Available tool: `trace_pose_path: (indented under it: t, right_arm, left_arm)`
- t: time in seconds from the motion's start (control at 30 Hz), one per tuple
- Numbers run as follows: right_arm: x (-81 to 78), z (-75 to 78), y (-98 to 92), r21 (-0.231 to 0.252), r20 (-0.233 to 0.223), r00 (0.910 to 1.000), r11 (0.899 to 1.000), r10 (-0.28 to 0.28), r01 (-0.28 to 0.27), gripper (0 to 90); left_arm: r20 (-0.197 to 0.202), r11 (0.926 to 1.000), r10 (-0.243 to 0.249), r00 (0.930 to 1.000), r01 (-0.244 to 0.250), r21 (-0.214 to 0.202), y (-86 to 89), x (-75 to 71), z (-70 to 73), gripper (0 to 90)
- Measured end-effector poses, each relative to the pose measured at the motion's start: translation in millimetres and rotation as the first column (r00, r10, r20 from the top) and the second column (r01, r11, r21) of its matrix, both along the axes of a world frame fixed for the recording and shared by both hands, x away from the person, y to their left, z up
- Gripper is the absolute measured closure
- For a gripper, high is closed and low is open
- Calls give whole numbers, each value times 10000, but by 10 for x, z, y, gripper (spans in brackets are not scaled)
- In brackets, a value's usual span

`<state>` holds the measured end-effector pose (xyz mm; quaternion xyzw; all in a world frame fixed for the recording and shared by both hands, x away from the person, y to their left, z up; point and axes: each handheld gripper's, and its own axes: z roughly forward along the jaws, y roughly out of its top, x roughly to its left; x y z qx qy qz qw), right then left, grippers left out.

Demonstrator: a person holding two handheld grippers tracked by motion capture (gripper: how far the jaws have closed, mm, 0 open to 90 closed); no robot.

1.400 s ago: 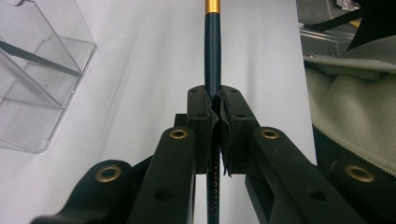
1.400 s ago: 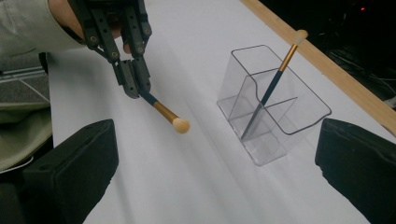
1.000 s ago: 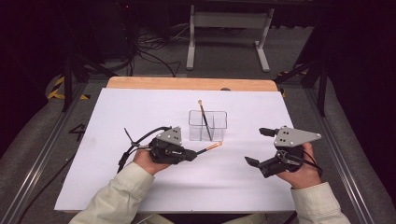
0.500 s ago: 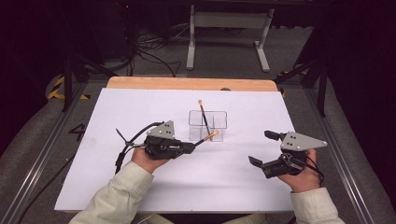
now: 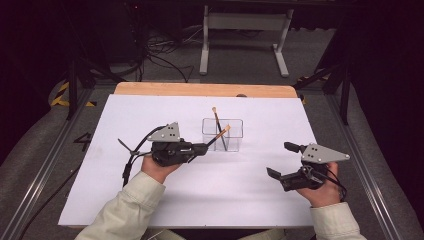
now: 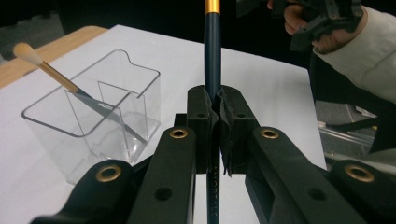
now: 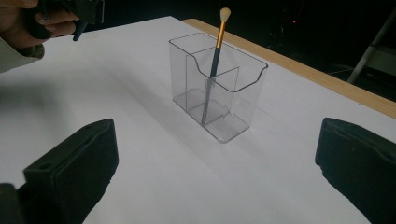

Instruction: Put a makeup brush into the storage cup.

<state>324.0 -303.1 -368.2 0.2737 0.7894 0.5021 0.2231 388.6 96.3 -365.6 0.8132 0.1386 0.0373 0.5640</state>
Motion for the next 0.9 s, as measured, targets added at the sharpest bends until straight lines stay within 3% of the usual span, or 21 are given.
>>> trace_pose_path:
  t: [0.43,0.53,0.63,0.8,0.9]
  right_arm:
    - [0,-58,-65,346,133,9993,9988,-354,350,0]
    - [0,-69,-73,384,104,9992,9986,-378,374,0]
    - [3,-82,-75,392,34,9993,9986,-369,367,0]
    - [4,-89,-84,419,8,9993,9985,-364,363,0]
    - [7,-93,-90,477,-31,9994,9983,-337,338,0]
  left_arm:
    - [463,9924,556,9974,-501,-1126,-33,109,-37,837]
    - [396,9904,607,9974,-553,-1270,-40,148,-45,837]
    - [-10,9833,679,9977,-671,-1691,-56,207,-76,837]
    - [-15,9799,793,9969,-782,-1836,-99,247,-103,837]
    - [101,9823,850,9963,-821,-1683,-138,274,-108,837]
